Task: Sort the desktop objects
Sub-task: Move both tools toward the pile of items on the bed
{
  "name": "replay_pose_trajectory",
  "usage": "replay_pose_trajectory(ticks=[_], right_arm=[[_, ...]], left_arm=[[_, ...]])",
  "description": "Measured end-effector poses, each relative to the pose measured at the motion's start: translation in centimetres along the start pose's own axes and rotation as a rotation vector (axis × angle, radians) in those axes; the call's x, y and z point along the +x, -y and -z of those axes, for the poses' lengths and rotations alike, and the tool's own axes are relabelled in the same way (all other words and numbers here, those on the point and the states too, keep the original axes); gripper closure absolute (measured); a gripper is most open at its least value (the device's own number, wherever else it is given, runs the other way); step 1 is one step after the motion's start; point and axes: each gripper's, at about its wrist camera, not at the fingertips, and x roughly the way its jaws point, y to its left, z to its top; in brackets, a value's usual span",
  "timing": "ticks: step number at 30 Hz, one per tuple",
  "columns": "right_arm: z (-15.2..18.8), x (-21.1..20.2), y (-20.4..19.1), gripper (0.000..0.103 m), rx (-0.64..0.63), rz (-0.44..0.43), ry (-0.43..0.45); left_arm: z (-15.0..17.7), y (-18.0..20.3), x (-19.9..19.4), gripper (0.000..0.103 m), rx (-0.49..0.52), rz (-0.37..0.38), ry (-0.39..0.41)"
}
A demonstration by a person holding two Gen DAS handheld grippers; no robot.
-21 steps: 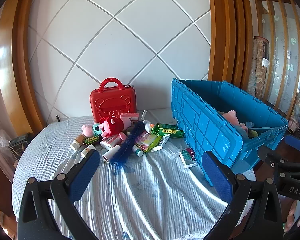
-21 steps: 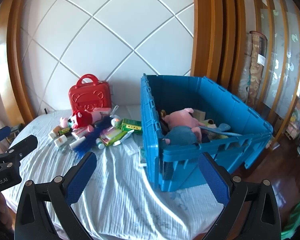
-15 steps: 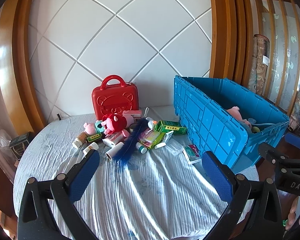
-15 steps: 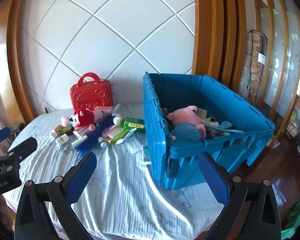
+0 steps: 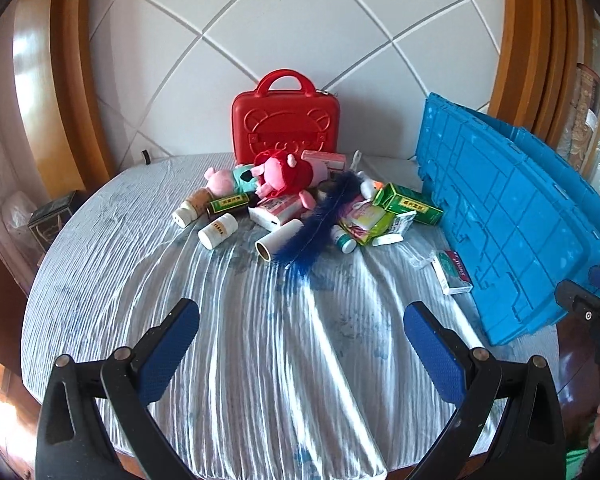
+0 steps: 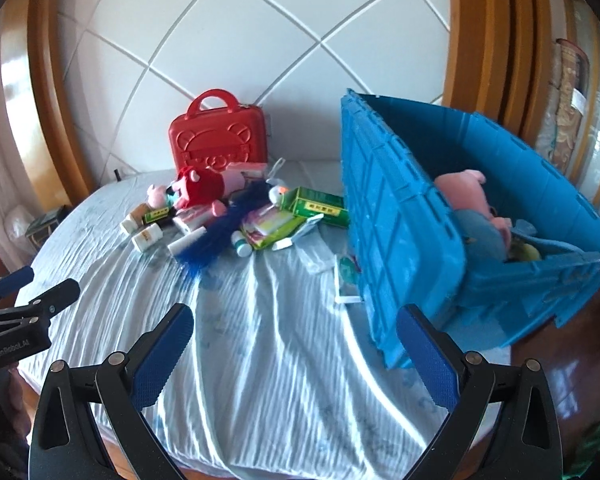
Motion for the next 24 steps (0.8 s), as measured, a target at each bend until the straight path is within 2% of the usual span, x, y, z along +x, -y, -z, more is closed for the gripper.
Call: replay_pose_trajectory(ticks=[6, 10, 14, 16, 17, 20, 22, 24], right_arm=[[-3.2, 8.3, -0.7, 0.0, -0.068, -0.128, -0.084], [-5.0, 14.0, -1.3, 0.0, -0.108, -0.178, -0.141], [-5.5, 18.7, -2.8, 0.0, -0.135, -0.246, -0.217], [-5.5, 20.2, -3.4, 0.0, -0.172, -0.248, -0.237], [-5.6, 21.0, -3.7, 0.0, -0.179, -0.241, -0.244], [-6.1, 22.5, -3.9, 0.001, -0.156, -0.256, -0.253], [-6.5, 23.6, -4.4, 0.006, -0.152, -0.254, -0.265], [-7.0, 25.0, -5.0, 0.019, -0.152, -0.251, -0.277]], left_arm=[[-2.5, -1.1, 5.4, 0.0, -0.047, -0.072, -0.054], [-2.8, -1.8, 9.2, 0.001, -0.06, -0.12, -0.107], [-2.9, -2.8, 13.0, 0.01, -0.097, -0.127, -0.182], [-3.3, -3.1, 14.7, 0.013, -0.096, -0.137, -0.212], [-3.5, -3.3, 15.5, 0.017, -0.087, -0.14, -0.225], [-4.4, -3.8, 18.6, 0.021, -0.069, -0.118, -0.259], [-5.1, -4.1, 20.9, 0.023, -0.042, -0.114, -0.284], [-5.7, -4.5, 23.4, 0.026, -0.015, -0.094, -0.31]])
